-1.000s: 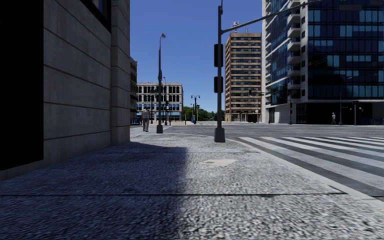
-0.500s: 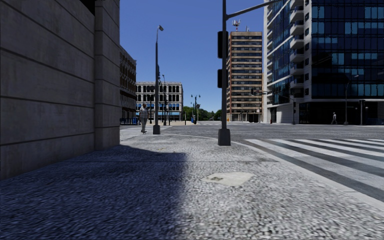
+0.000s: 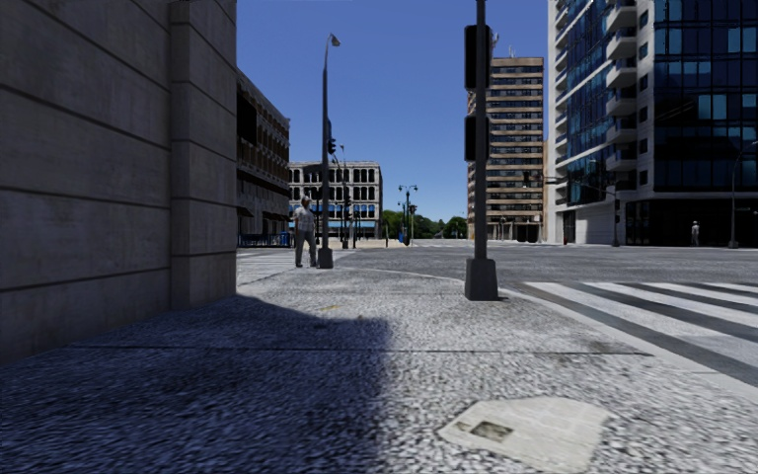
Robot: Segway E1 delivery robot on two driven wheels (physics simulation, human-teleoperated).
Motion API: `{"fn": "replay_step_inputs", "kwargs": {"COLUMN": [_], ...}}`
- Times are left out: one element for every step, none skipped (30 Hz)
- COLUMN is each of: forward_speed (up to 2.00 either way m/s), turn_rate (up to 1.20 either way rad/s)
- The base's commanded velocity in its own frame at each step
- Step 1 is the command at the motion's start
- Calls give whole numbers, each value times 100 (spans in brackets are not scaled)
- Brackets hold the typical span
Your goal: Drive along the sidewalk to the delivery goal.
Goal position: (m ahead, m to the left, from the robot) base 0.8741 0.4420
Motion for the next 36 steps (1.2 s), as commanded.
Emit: {"fn": "replay_step_inputs", "kwargs": {"forward_speed": [200,200,200,200,200,200,200,200,200,200,200,200,200,200,200,200,200,200,199,199,130,44,0,0,0,0,0,0,0,0,0,0,0,0,0,0], "turn_rate": [0,0,0,0,0,0,0,0,0,0,0,0,0,0,0,0,0,0,0,0,0,0,0,0,0,0,0,0,0,0,0,0,0,0,0,0]}}
